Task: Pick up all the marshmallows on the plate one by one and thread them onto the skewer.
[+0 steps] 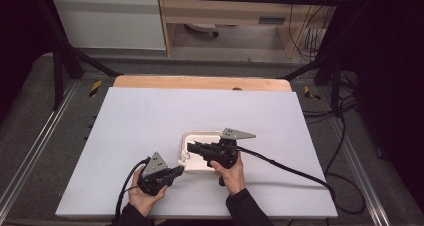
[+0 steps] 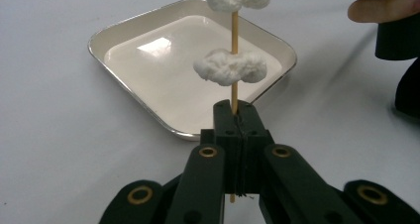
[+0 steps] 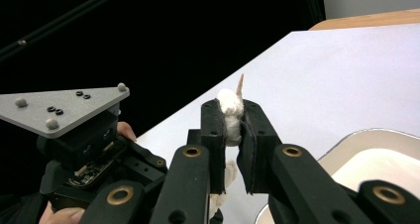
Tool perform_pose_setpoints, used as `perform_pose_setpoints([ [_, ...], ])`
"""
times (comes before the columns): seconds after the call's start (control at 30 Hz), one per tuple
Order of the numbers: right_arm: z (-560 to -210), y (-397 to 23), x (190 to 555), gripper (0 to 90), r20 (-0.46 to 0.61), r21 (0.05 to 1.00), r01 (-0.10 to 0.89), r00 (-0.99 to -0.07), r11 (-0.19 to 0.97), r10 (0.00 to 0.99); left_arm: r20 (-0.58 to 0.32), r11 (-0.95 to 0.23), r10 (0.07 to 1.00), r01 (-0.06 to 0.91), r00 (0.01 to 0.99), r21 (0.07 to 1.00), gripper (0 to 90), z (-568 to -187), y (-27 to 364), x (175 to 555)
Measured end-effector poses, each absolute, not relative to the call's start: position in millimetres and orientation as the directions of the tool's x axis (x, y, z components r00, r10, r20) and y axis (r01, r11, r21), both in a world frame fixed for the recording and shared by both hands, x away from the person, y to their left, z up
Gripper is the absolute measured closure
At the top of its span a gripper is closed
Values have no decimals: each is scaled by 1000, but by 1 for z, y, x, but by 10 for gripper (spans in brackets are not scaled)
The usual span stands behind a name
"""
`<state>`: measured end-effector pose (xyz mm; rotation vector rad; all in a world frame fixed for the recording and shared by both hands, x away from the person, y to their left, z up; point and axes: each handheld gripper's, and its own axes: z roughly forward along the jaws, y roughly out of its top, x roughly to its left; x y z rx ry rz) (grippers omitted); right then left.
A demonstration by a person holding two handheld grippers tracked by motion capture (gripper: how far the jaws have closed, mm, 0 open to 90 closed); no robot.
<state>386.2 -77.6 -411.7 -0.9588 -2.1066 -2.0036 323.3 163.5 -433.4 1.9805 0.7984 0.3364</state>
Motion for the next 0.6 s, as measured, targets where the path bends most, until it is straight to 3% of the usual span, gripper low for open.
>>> perform_pose_setpoints([
  [0.6,-417,-75,386,825,474,869,490,-786,-67,397,-70,-343,672,394,737,853,894,-432,166,323],
])
